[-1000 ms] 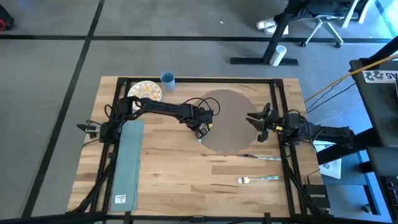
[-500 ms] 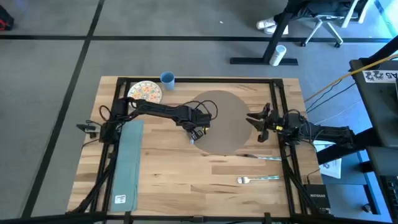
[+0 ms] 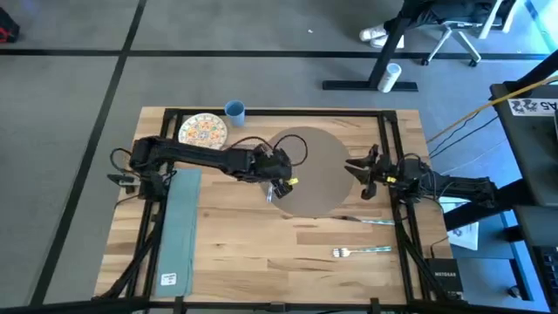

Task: Set table place
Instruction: Put the blue spoon on the brown mat

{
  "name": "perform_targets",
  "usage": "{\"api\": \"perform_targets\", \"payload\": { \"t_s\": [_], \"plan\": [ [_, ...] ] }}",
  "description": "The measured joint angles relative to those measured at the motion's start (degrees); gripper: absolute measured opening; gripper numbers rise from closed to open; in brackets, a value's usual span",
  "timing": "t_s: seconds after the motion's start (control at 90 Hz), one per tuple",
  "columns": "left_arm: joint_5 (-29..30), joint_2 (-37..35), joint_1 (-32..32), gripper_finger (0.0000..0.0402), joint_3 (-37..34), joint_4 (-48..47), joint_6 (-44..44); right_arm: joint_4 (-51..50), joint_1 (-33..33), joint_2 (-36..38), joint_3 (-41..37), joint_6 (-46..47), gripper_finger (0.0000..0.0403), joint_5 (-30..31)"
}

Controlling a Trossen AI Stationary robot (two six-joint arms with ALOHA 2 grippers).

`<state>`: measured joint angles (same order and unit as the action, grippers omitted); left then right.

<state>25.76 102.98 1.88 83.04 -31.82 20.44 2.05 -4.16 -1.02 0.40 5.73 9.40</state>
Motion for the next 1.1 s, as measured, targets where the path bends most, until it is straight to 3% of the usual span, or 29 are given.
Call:
{"api": "perform_targets", "payload": {
  "t_s": [0.122, 0.344, 0.6, 0.822, 1.1],
  "plan": [
    [-3.4, -5.2, 1.5, 0.0000, -7.7, 10.2, -3.8, 0.0, 0.0, -0.7, 0.0, 0.0, 0.0092, 0.0],
    [-16.0, -15.3, 2.3, 0.0000, -25.4, 34.3, -7.3, 0.4, 0.0, -3.7, 0.0, 0.1, 0.0092, 0.2],
    [-17.2, -25.4, 0.1, 0.0000, -41.6, 39.2, -1.8, 1.2, 0.0, -12.1, 2.3, 2.2, 0.0092, 2.6],
    [-22.2, -28.7, -4.2, 0.0000, -52.1, 50.7, -3.8, 1.5, 0.0, -26.5, 9.2, 5.1, 0.0092, 4.7],
    [-25.2, -28.5, -12.1, 0.0000, -57.3, 50.3, -5.8, -2.2, 0.0, -53.6, 21.0, 13.6, 0.0092, 5.1]
  ]
}}
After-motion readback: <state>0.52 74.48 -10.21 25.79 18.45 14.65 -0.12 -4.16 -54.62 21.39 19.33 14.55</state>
